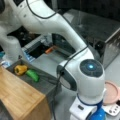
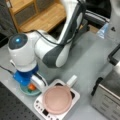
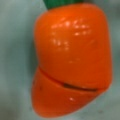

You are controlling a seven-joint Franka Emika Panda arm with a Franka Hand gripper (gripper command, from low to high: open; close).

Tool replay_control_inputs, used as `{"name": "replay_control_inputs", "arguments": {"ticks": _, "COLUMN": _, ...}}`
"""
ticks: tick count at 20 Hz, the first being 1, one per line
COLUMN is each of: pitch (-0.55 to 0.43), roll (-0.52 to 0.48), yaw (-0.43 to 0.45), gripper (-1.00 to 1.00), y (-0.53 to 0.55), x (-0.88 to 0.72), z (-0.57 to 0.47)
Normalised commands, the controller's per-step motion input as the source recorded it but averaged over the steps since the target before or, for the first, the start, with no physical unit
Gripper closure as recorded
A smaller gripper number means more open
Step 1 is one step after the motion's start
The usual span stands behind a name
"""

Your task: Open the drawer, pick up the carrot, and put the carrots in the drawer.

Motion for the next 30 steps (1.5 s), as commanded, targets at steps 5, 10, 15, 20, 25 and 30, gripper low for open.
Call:
{"name": "replay_control_inputs", "arguments": {"ticks": 5, "pitch": 0.163, "roll": -0.122, "yaw": 0.056, "gripper": -1.0, "y": 0.03, "x": 0.36, "z": 0.01}}
{"name": "replay_control_inputs", "arguments": {"ticks": 10, "pitch": 0.131, "roll": -0.103, "yaw": 0.052, "gripper": -1.0, "y": 0.05, "x": 0.34, "z": -0.01}}
{"name": "replay_control_inputs", "arguments": {"ticks": 15, "pitch": 0.118, "roll": -0.063, "yaw": 0.054, "gripper": -1.0, "y": 0.07, "x": 0.32, "z": -0.06}}
{"name": "replay_control_inputs", "arguments": {"ticks": 20, "pitch": 0.088, "roll": -0.026, "yaw": 0.079, "gripper": -1.0, "y": 0.09, "x": 0.29, "z": -0.11}}
{"name": "replay_control_inputs", "arguments": {"ticks": 25, "pitch": 0.093, "roll": -0.025, "yaw": 0.093, "gripper": -1.0, "y": 0.08, "x": 0.26, "z": -0.13}}
{"name": "replay_control_inputs", "arguments": {"ticks": 30, "pitch": 0.093, "roll": -0.015, "yaw": 0.069, "gripper": 1.0, "y": 0.14, "x": 0.27, "z": -0.17}}
